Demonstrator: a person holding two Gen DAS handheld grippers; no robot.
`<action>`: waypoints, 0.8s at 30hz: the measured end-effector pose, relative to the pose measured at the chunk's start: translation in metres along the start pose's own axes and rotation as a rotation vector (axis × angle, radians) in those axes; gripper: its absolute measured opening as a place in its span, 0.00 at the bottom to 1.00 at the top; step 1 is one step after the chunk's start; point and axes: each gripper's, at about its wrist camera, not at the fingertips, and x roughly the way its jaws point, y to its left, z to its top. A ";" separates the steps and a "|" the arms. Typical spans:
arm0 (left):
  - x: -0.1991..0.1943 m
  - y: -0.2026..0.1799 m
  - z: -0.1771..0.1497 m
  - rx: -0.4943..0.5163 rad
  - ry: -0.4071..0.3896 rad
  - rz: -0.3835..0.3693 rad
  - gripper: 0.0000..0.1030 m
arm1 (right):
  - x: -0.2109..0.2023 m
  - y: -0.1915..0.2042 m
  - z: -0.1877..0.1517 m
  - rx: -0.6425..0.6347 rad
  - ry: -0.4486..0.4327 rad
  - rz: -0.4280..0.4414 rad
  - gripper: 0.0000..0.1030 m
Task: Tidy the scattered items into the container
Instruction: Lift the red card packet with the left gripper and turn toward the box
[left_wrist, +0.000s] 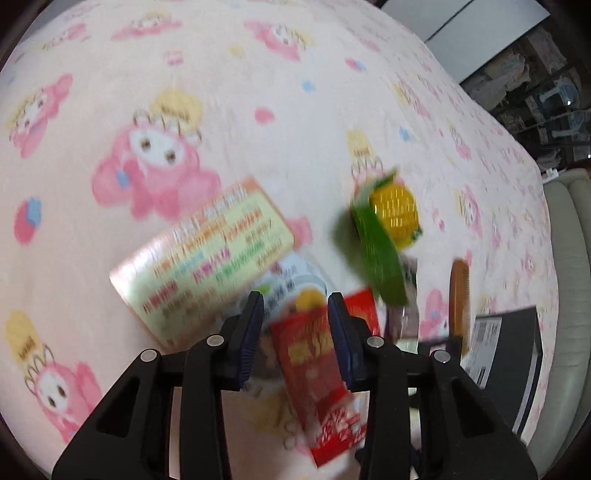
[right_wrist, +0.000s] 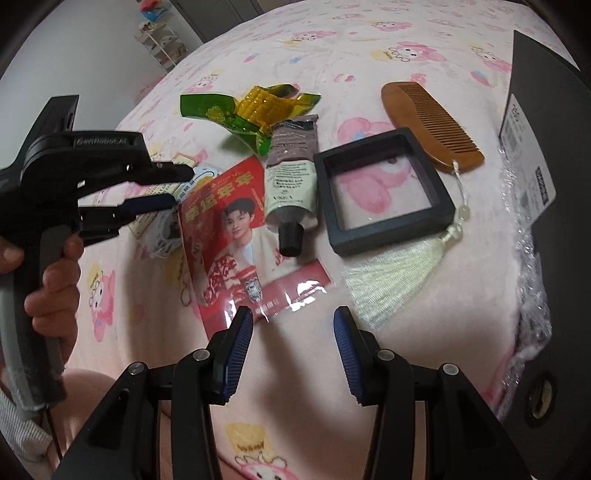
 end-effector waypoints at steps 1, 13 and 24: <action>0.001 -0.001 0.003 0.004 0.000 -0.006 0.34 | 0.000 0.001 0.000 -0.006 0.000 0.008 0.40; 0.018 -0.023 -0.047 0.100 0.231 -0.084 0.28 | -0.010 -0.008 -0.003 0.004 -0.036 0.011 0.40; 0.029 -0.026 0.002 0.147 0.081 0.112 0.28 | 0.000 -0.010 -0.008 -0.007 -0.023 0.044 0.40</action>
